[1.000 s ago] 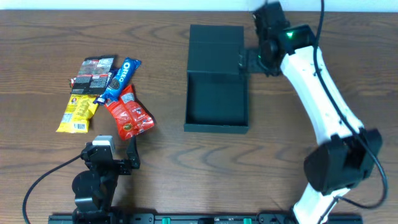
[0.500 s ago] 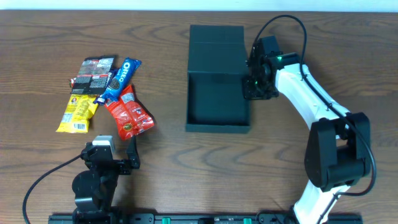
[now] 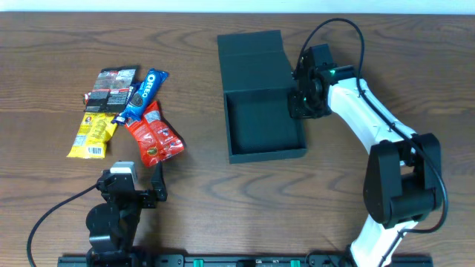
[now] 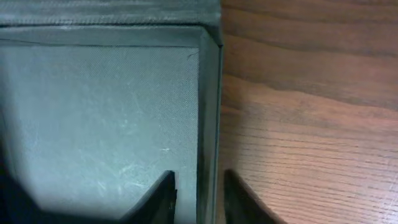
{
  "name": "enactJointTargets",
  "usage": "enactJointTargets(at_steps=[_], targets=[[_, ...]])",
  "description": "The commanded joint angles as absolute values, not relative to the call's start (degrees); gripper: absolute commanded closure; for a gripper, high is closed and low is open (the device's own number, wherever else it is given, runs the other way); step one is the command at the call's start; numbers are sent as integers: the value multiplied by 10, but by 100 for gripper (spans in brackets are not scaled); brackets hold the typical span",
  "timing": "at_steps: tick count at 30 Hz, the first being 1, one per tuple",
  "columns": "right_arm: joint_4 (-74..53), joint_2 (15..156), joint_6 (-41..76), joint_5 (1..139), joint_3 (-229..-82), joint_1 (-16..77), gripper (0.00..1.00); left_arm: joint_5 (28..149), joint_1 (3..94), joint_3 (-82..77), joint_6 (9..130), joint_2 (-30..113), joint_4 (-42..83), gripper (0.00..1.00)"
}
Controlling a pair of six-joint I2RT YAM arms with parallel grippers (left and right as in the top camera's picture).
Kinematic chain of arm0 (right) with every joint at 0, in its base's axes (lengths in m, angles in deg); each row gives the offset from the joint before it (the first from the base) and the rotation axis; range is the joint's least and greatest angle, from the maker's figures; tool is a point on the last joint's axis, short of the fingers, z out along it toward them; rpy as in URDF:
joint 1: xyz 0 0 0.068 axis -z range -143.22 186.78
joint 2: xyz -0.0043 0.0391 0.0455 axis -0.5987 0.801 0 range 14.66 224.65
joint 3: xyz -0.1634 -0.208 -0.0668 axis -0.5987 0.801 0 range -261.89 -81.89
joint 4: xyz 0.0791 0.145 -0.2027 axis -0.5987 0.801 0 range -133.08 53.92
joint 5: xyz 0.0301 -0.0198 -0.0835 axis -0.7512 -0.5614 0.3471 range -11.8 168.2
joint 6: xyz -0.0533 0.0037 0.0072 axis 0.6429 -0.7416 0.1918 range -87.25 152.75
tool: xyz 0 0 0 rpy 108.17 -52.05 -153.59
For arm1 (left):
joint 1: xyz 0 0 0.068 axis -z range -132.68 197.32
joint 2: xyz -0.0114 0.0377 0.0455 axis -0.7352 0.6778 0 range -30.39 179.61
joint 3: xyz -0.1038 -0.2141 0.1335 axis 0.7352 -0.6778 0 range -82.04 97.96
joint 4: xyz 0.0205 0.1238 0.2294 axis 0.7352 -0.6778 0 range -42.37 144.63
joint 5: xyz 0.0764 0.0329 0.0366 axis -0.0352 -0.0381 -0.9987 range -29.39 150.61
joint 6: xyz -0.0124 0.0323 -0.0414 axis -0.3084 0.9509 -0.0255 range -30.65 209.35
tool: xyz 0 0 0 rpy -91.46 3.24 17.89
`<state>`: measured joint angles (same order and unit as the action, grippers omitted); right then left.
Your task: Pack container
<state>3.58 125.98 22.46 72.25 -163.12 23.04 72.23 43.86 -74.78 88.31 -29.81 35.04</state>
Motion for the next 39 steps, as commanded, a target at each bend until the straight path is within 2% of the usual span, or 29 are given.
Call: enactJointTargets(at_steps=[1, 9, 32, 33, 34, 35, 36, 39], targets=[[36, 1257, 188, 715, -1627, 224, 99, 724, 441, -760, 894, -301, 346, 5], [35, 1257, 124, 715, -1627, 224, 99, 724, 441, -760, 894, -301, 345, 5], [8, 1257, 141, 739, -1627, 186, 99, 724, 441, -760, 894, -301, 346, 5], [8, 1257, 141, 739, -1627, 184, 96, 724, 441, -760, 894, -301, 345, 5], [8, 1257, 141, 739, -1627, 184, 62, 724, 441, -760, 894, -301, 345, 4], [8, 1257, 141, 739, -1627, 184, 17, 724, 441, -760, 894, -301, 345, 5], [8, 1257, 141, 738, -1628, 184, 1, 724, 441, -760, 894, -301, 345, 5], [26, 1254, 141, 738, -1650, 185, 1, 724, 441, -760, 894, -301, 345, 5]])
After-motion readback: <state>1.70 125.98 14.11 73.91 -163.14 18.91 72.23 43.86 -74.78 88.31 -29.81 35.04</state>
